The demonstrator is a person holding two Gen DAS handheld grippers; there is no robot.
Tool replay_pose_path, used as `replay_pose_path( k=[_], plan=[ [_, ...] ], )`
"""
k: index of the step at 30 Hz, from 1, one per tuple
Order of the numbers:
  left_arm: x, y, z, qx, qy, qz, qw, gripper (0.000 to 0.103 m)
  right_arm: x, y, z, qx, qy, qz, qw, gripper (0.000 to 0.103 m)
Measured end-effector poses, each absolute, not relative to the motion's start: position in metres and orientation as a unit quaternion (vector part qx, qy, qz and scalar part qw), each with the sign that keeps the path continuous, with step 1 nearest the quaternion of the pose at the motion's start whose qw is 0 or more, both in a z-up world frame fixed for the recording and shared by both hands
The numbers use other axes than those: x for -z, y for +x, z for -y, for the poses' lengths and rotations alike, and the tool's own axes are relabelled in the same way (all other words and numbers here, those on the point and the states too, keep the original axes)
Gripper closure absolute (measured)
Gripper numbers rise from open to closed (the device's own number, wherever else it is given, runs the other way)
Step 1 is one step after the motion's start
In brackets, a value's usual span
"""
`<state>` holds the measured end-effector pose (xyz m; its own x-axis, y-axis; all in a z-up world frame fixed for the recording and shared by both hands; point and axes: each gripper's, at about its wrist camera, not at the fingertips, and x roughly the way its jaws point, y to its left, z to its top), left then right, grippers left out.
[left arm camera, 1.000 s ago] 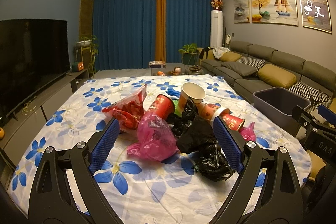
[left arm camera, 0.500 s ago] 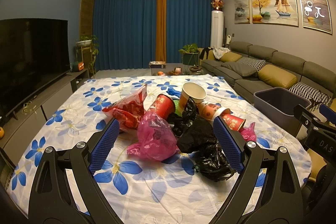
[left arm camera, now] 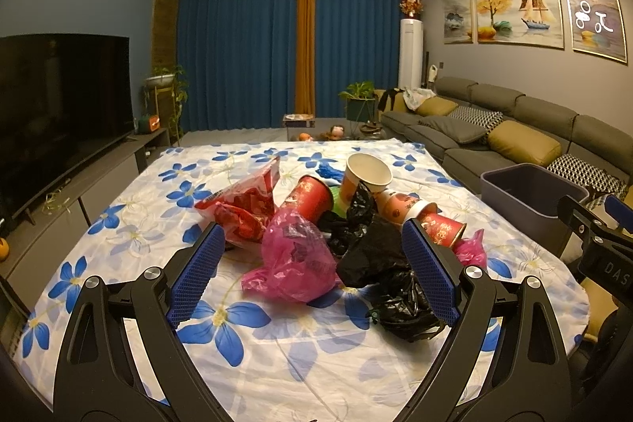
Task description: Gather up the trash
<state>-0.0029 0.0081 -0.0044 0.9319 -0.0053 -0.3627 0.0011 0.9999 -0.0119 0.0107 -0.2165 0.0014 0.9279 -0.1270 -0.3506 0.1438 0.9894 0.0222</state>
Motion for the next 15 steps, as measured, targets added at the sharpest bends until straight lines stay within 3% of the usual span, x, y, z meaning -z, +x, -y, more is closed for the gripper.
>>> replay_pose_path(
  k=[15],
  plan=[
    [0.0042, 0.0001, -0.0083, 0.008, -0.006, -0.186, 0.982, 0.014, -0.0008, 0.0111, 0.2163, 0.07, 0.024, -0.176, 0.982, 0.005]
  ],
)
